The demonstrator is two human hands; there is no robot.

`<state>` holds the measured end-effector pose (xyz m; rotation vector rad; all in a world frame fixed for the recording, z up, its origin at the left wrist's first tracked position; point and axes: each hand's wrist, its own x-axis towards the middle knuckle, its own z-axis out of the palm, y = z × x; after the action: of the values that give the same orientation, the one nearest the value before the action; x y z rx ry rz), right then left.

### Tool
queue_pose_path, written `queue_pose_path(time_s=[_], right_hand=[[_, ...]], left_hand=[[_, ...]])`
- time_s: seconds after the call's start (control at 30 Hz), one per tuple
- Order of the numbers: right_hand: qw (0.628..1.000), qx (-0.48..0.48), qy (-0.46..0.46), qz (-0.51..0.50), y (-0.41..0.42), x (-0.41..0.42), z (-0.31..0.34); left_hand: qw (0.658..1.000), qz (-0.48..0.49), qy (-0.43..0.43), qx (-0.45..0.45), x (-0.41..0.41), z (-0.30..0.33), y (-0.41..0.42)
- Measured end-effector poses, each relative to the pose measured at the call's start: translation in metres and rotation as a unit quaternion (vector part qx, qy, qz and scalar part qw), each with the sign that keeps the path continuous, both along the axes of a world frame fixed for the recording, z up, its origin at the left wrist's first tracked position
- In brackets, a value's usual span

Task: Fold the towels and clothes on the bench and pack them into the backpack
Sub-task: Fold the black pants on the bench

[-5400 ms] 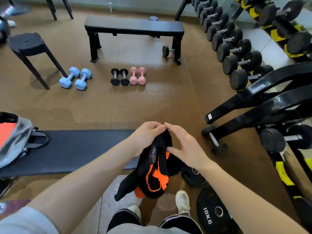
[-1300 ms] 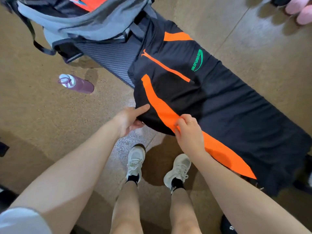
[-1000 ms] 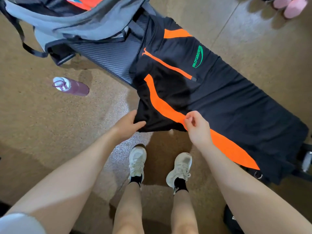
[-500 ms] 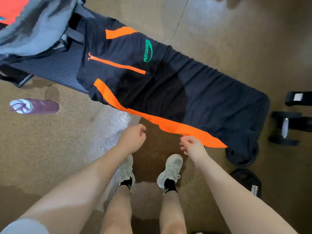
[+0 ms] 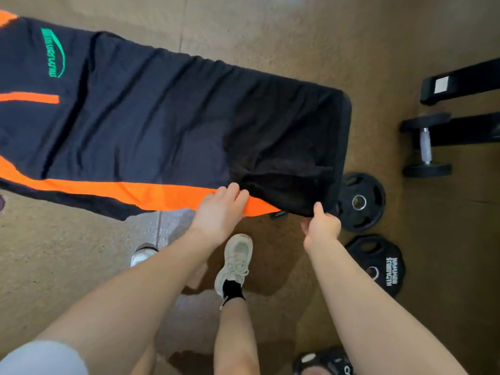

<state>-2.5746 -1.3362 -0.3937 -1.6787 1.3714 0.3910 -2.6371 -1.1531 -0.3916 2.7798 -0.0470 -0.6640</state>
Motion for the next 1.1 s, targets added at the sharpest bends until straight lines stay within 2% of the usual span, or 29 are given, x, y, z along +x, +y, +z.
queue_pose_path(time_s=[0.13, 0.2, 0.3, 0.37, 0.43, 0.5, 0.6, 0.67, 0.7, 0.77, 0.87, 0.93, 1.03, 1.1], right_hand=[[0.998, -0.025, 0.001, 0.051, -0.017, 0.000, 0.000], [0.992, -0.030, -0.027, 0.119, -0.026, 0.001, 0.010], [0.946, -0.036, -0.099, 0.306, -0.041, 0.005, 0.030], [0.917, -0.043, -0.126, 0.377, -0.052, 0.005, 0.040], [0.910, -0.060, -0.147, 0.383, -0.062, 0.000, 0.047], [0.906, -0.088, -0.141, 0.390, -0.071, -0.013, 0.050], [0.882, -0.126, -0.001, 0.454, -0.082, -0.037, 0.040], [0.882, -0.149, 0.070, 0.442, -0.081, -0.039, 0.036], [0.886, -0.151, 0.055, 0.434, -0.075, -0.033, 0.036], [0.877, -0.139, -0.036, 0.459, -0.055, -0.010, 0.037], [0.838, -0.136, -0.108, 0.518, -0.017, 0.033, 0.034], [0.840, -0.155, -0.084, 0.513, 0.003, 0.059, 0.027], [0.870, -0.172, -0.031, 0.461, 0.021, 0.085, 0.018], [0.887, -0.149, -0.017, 0.436, 0.027, 0.093, 0.014]], left_hand=[[0.996, -0.034, -0.023, 0.081, 0.010, -0.003, -0.010], [0.994, -0.060, -0.029, 0.082, 0.010, -0.001, -0.010], [0.993, -0.094, -0.026, 0.064, 0.006, 0.010, -0.007], [0.993, -0.105, -0.038, 0.043, 0.001, 0.024, -0.004], [0.988, -0.138, -0.073, 0.009, -0.008, 0.030, -0.001], [0.980, -0.185, -0.064, -0.030, -0.016, 0.031, -0.003], [0.964, -0.263, 0.023, -0.028, -0.019, 0.031, -0.010], [0.969, -0.244, 0.036, -0.027, -0.018, 0.026, -0.012], [0.975, -0.213, 0.004, -0.055, -0.014, 0.027, -0.012], [0.987, -0.128, -0.068, -0.063, 0.001, 0.024, -0.011], [0.994, -0.032, -0.101, 0.003, 0.026, 0.012, -0.004], [0.995, -0.032, -0.091, 0.039, 0.039, 0.008, 0.002], [0.994, -0.055, -0.076, 0.062, 0.046, 0.003, 0.005], [0.992, -0.084, -0.067, 0.069, 0.049, -0.002, 0.005]])
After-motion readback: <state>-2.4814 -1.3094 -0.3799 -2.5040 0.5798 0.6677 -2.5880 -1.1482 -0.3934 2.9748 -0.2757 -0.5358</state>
